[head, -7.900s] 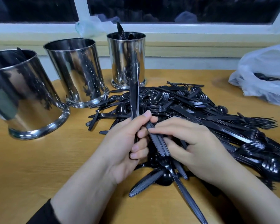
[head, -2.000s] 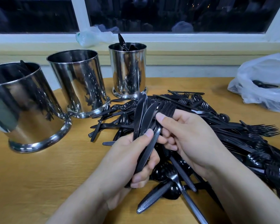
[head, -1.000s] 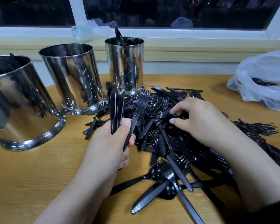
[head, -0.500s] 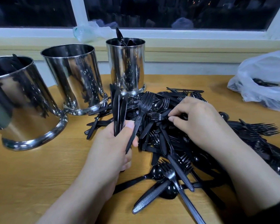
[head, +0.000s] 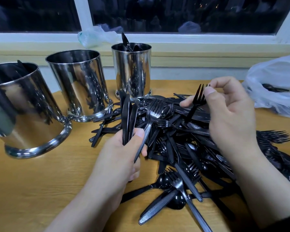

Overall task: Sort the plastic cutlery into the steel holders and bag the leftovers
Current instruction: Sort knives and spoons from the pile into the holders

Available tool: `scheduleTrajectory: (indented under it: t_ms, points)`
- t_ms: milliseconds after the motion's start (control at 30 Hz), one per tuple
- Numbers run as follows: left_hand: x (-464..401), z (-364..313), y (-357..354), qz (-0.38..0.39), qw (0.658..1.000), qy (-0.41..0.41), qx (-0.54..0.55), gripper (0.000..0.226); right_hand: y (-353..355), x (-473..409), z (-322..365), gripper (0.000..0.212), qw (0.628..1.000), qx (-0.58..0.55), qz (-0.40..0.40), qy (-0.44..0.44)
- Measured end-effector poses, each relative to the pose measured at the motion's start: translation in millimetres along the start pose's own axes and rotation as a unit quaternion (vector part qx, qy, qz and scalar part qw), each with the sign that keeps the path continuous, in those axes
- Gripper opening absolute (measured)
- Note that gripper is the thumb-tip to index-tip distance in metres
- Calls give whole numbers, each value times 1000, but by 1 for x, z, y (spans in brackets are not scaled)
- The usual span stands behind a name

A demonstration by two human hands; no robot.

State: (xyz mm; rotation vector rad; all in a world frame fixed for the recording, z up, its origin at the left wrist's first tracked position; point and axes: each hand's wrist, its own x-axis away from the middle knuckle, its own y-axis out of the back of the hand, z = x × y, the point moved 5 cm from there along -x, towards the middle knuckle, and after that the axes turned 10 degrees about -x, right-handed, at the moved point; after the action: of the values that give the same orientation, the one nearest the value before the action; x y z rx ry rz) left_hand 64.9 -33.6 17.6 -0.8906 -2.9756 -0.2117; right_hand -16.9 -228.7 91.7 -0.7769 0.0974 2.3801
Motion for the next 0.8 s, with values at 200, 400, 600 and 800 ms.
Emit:
scheduleTrajectory:
  t_ms: [200,400,600,800]
  points:
    - [4,-1,0,6,1000,6,5,44,-9,-1,-11,10,998,-49,12,-42]
    - [2,0,0,5,1000,-3,3,46,-14,-2,-13,29,985,-150,6,-82]
    - [-3,3,1,4,1000,-15,3,44,-20,-1,-12,34,968,-218,17,-122]
    - [-4,2,2,4,1000,-18,-10,50,-35,9,-26,59,935,-263,18,-238]
